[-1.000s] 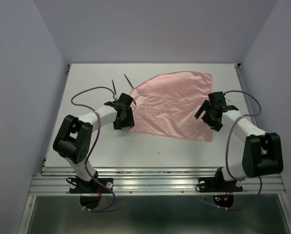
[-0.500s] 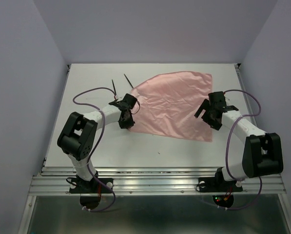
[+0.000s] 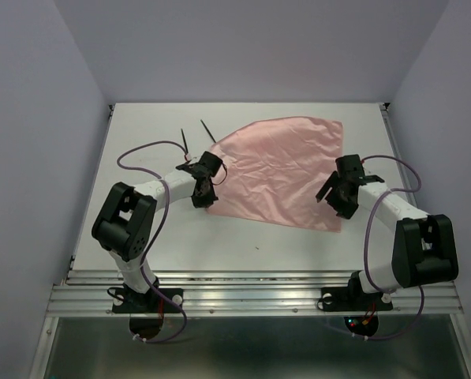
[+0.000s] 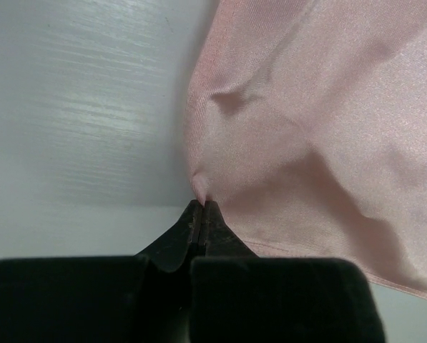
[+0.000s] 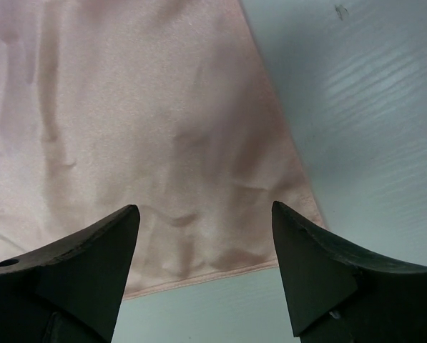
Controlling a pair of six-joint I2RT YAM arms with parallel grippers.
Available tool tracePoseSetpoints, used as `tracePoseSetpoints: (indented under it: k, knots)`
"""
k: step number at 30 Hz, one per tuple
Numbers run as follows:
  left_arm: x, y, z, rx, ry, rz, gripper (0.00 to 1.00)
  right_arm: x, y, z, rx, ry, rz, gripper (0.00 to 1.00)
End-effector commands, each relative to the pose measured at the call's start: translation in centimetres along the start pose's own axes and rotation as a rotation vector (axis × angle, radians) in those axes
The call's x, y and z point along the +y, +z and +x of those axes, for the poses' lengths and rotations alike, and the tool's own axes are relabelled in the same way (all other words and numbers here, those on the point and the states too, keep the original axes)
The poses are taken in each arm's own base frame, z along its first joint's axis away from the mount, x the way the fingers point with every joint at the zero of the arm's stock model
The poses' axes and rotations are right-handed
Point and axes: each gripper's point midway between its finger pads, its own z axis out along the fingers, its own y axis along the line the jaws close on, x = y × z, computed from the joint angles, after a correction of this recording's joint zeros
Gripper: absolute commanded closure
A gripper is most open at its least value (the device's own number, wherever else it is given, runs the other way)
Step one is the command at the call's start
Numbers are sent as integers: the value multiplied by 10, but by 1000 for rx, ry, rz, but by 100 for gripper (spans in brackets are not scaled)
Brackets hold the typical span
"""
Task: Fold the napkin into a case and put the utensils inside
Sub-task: Pick up the crumpled napkin from the center of the board.
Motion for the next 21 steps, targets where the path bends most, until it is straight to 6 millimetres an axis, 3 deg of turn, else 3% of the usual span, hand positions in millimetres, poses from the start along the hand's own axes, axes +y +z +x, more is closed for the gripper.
tracePoseSetpoints:
  k: [1,6,12,21]
  knots:
    - [8,-23,-18,-64,9,-5,100,-13,-1,10,32,30,48,21]
    - [10,-19,-18,-59,5,-11,100,-23,-1,22,69,46,80,21]
    - [8,-14,-13,-41,-4,1,100,-48,-1,38,100,95,194,17]
    - [11,-14,-13,-44,-1,-13,100,-58,2,57,137,128,203,18]
